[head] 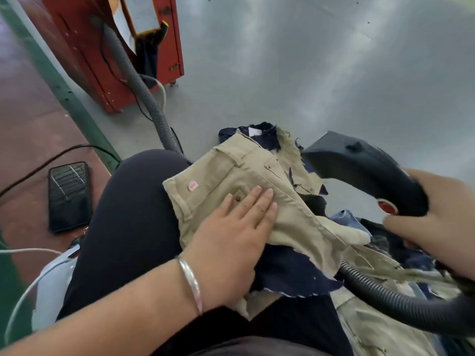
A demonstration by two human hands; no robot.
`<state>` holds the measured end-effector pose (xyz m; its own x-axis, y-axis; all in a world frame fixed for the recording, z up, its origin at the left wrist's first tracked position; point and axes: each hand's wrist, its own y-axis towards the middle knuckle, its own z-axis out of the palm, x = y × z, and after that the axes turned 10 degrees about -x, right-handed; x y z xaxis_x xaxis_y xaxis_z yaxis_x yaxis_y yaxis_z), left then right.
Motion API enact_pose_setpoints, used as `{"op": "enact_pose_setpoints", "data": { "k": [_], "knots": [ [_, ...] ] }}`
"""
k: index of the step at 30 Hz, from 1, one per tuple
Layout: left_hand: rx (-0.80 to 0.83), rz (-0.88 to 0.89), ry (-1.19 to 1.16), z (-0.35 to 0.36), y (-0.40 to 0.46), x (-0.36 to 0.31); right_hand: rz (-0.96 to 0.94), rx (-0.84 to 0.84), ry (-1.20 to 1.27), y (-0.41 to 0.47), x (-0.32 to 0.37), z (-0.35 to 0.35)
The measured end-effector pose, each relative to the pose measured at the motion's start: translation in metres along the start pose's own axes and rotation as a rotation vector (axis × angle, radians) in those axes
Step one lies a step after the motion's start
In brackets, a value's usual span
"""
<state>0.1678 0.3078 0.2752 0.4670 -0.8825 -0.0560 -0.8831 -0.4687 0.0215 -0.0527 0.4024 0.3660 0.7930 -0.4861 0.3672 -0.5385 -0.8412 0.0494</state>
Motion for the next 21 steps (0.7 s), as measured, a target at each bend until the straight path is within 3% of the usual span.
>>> {"op": "enact_pose_setpoints", "data": {
  "k": [2, 8, 12, 15, 21],
  "knots": [
    [0.044, 0.011, 0.016, -0.010, 0.000, 0.016, 0.031, 0.033, 0.022, -0.014, -0.015, -0.002],
    [-0.128, 0.154, -0.252, 0.000, -0.019, -0.042, -0.034, 0.136, -0.099, -0.037, -0.050, -0.004],
    [-0.187, 0.119, -0.257, 0.021, -0.019, -0.055, 0.048, 0.249, -0.181, -0.046, -0.024, 0.001],
    [-0.137, 0.049, -0.306, 0.015, -0.017, -0.048, 0.035, 0.321, -0.204, -0.045, 0.001, 0.011],
    [-0.107, 0.096, -0.321, 0.009, -0.019, -0.045, -0.114, 0.260, -0.158, -0.004, 0.032, 0.035]
  ]
}}
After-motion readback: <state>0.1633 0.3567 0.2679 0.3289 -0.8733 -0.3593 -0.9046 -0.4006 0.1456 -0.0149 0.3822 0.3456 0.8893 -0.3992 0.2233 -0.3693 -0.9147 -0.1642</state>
